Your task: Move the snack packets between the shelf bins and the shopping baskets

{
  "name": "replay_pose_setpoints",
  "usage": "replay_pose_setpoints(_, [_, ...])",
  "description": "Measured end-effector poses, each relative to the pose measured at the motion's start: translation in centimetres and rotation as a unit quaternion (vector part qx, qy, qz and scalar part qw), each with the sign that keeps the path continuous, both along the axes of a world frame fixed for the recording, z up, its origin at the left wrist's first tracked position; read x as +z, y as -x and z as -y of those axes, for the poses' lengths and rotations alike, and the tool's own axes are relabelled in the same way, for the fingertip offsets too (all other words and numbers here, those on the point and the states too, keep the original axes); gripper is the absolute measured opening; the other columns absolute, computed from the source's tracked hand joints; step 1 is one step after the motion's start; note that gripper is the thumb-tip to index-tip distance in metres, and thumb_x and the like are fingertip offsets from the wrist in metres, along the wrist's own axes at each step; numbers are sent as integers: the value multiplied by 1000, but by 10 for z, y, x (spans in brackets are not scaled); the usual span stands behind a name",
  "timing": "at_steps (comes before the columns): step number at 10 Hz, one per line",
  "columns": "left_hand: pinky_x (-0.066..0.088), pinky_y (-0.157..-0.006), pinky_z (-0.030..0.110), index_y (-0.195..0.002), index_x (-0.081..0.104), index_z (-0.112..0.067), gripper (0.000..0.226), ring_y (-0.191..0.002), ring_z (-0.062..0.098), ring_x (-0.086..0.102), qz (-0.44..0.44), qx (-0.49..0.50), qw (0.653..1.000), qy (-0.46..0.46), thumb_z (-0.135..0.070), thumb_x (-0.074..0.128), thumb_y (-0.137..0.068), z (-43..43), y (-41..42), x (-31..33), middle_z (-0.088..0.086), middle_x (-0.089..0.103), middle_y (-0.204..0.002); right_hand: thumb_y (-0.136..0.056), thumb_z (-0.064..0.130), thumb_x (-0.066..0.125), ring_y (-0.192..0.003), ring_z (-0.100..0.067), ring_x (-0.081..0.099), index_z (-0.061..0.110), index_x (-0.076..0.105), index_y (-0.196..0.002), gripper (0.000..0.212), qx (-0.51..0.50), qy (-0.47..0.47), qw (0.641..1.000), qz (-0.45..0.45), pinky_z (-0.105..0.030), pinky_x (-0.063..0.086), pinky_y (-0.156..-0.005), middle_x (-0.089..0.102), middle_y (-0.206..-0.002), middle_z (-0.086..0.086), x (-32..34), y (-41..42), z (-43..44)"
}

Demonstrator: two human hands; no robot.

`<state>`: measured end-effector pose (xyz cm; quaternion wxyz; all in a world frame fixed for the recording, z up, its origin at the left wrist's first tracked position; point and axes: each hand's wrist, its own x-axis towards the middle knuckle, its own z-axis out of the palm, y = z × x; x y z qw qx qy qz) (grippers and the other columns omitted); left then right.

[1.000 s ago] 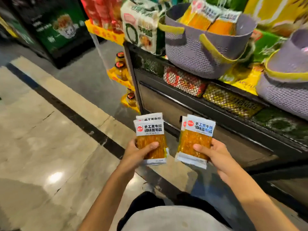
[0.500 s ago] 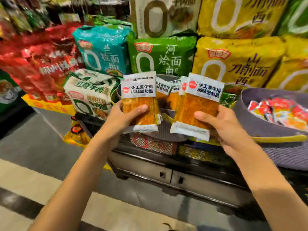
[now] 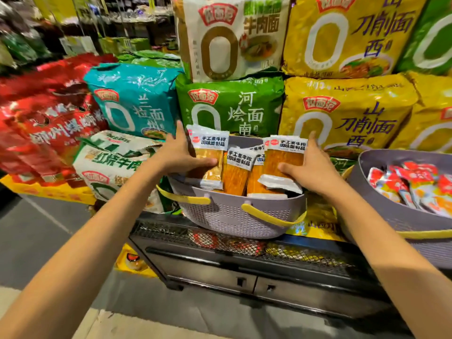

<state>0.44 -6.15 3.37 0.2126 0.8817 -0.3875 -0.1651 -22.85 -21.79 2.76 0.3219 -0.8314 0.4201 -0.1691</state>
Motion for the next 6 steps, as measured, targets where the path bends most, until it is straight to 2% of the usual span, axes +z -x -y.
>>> replay_pose_setpoints(1, [14, -117, 43, -150, -13, -12, 126, -145, 27, 11, 50, -21, 998, -7, -69, 64, -67, 2, 11, -3, 12, 3, -159, -86, 45, 61, -145, -32, 9, 3, 2, -149, 97, 35, 34, 996, -80, -41, 19, -116, 4, -157, -19, -3, -5, -15])
replay_pose_setpoints(2, [4, -117, 52, -151, -11, -22, 139, -147, 19, 6, 55, -65, 994, -66, -95, 46, -47, -6, 10, -11, -3, -5, -160, -89, 59, 45, -145, -32, -10, 3, -1, -149, 95, 39, 102, 976, -188, -44, 2, -117, -17, -156, -19, -11, -8, -33])
replay_pose_setpoints(3, [0, -116, 58, -149, -16, -24, 148, -147, 18, 2, 47, -74, 991, -104, -101, 39, -36, -10, 3, -17, -5, -9, -159, -89, 61, 42, -146, -28, -6, 5, 0, -150, 93, 38, 127, 969, -208, -44, 0, -118, -10, -158, -16, -13, -6, -37])
replay_pose_setpoints(4, [3, -116, 57, -147, -21, -22, 148, -147, 18, -2, 37, -70, 992, -99, -101, 35, -35, -7, 4, -16, -1, -12, -159, -88, 59, 46, -147, -25, -4, 10, -2, -151, 93, 40, 89, 980, -173, -44, 2, -119, -7, -158, -13, -9, -4, -36])
replay_pose_setpoints(5, [6, -116, 57, -148, -18, -23, 124, -147, 19, 0, 56, -84, 995, 8, -92, 35, -59, -18, 8, -13, 2, -10, -159, -85, 53, 55, -147, -18, -2, 24, -1, -151, 92, 12, 64, 997, -38, -38, 6, -117, -6, -159, -3, 2, 22, -41])
replay_pose_setpoints(6, [14, -117, 50, -151, -7, -26, 105, -146, 14, 9, 26, -59, 986, 156, -79, 40, -73, -38, 0, -7, -3, 1, -159, -79, 56, 58, -146, -15, 10, 36, 10, -147, 85, -47, 89, 991, 85, -34, 16, -114, 11, -159, 3, 10, 50, -47])
